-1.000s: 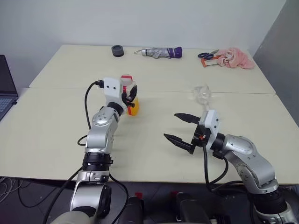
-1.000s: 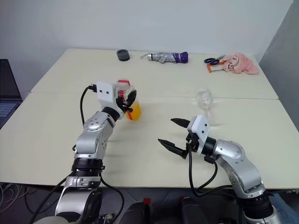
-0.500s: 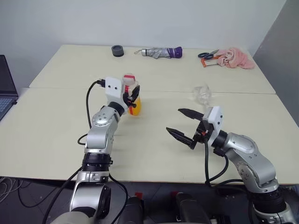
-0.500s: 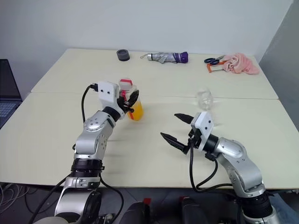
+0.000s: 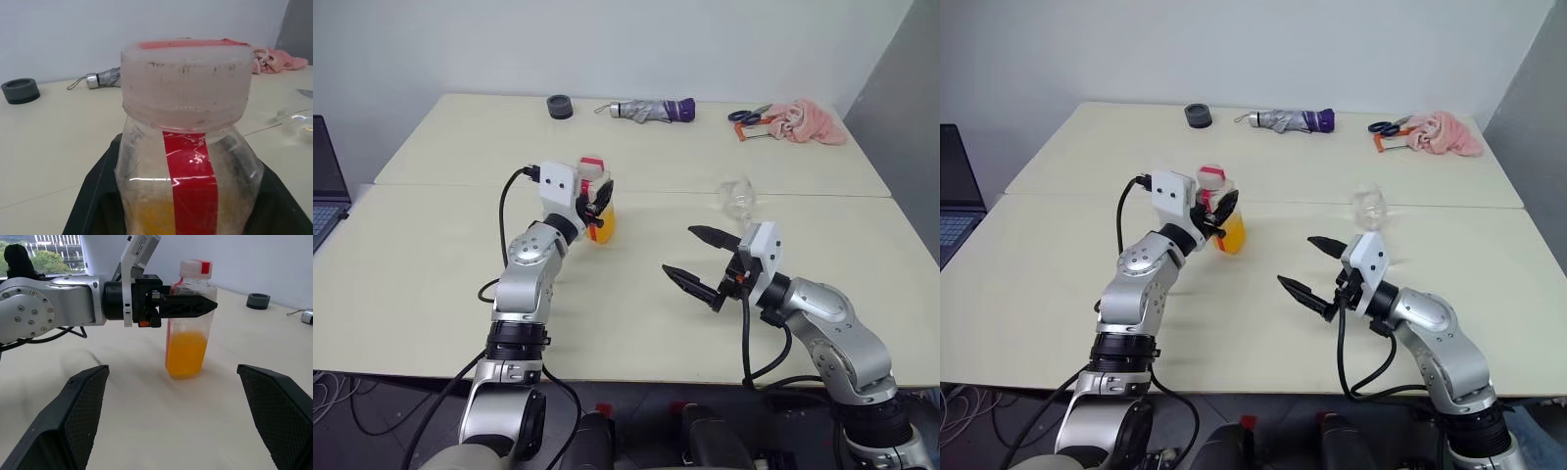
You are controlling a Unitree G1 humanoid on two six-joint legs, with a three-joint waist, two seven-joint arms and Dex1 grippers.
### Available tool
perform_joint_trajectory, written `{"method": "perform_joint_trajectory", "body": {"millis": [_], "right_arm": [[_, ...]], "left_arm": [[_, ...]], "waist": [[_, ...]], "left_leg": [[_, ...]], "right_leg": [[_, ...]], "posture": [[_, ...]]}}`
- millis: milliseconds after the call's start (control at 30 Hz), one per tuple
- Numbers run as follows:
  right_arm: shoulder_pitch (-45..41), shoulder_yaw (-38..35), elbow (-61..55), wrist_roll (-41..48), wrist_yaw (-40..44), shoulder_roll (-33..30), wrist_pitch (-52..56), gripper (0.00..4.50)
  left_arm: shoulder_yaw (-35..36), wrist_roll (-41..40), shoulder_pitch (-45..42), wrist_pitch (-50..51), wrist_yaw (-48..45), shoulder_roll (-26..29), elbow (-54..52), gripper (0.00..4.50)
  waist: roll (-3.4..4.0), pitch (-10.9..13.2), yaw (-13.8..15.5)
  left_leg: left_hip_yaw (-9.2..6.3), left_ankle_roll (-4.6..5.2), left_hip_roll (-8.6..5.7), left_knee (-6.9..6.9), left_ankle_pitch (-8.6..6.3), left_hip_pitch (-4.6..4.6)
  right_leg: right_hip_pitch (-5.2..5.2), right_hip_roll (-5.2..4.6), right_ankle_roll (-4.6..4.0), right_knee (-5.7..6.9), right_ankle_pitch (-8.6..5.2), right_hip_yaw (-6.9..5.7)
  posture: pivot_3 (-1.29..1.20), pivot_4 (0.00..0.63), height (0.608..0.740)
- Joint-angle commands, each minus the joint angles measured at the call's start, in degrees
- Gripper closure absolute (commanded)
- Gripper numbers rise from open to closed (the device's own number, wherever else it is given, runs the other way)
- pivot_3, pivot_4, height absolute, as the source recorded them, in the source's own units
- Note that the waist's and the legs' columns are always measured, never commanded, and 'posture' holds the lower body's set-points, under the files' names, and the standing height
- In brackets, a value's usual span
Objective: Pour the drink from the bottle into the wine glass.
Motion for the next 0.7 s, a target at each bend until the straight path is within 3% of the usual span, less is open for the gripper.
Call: {"method": "perform_joint_trajectory", "body": {"millis": [33,400,700], "right_arm": [[-1.07,-1.85,-2.15,1.26,-0.14,-0.27,-0.33,0.0],[2.19,-4.08,-7.58,4.35,0.36,-5.2,3.55,0.0],[2.0,-7.04,-12.37,8.54,-4.88,-4.37,8.64,0.0]], "left_arm": [[-0.29,-1.96,-0.74,-1.68,-1.91,0.12,-3.74,2.56],[-2.92,-4.53,-1.72,-1.99,-10.22,0.67,-2.63,2.56],[-5.33,-8.39,-3.31,-2.71,-21.15,0.14,-0.62,2.58]], "waist": [[0.0,0.0,0.0],[0.0,0.0,0.0],[0.0,0.0,0.0]], "left_leg": [[0.0,0.0,0.0,0.0,0.0,0.0],[0.01,0.0,-0.03,0.0,0.0,-0.01],[0.02,0.0,-0.08,0.0,0.0,-0.01]], "right_leg": [[0.0,0.0,0.0,0.0,0.0,0.0],[0.0,0.01,0.0,-0.01,0.0,0.01],[0.0,0.02,0.0,-0.01,0.0,0.02]], "posture": [[0.0,0.15,0.74],[0.0,0.15,0.74],[0.0,0.15,0.74]]}}
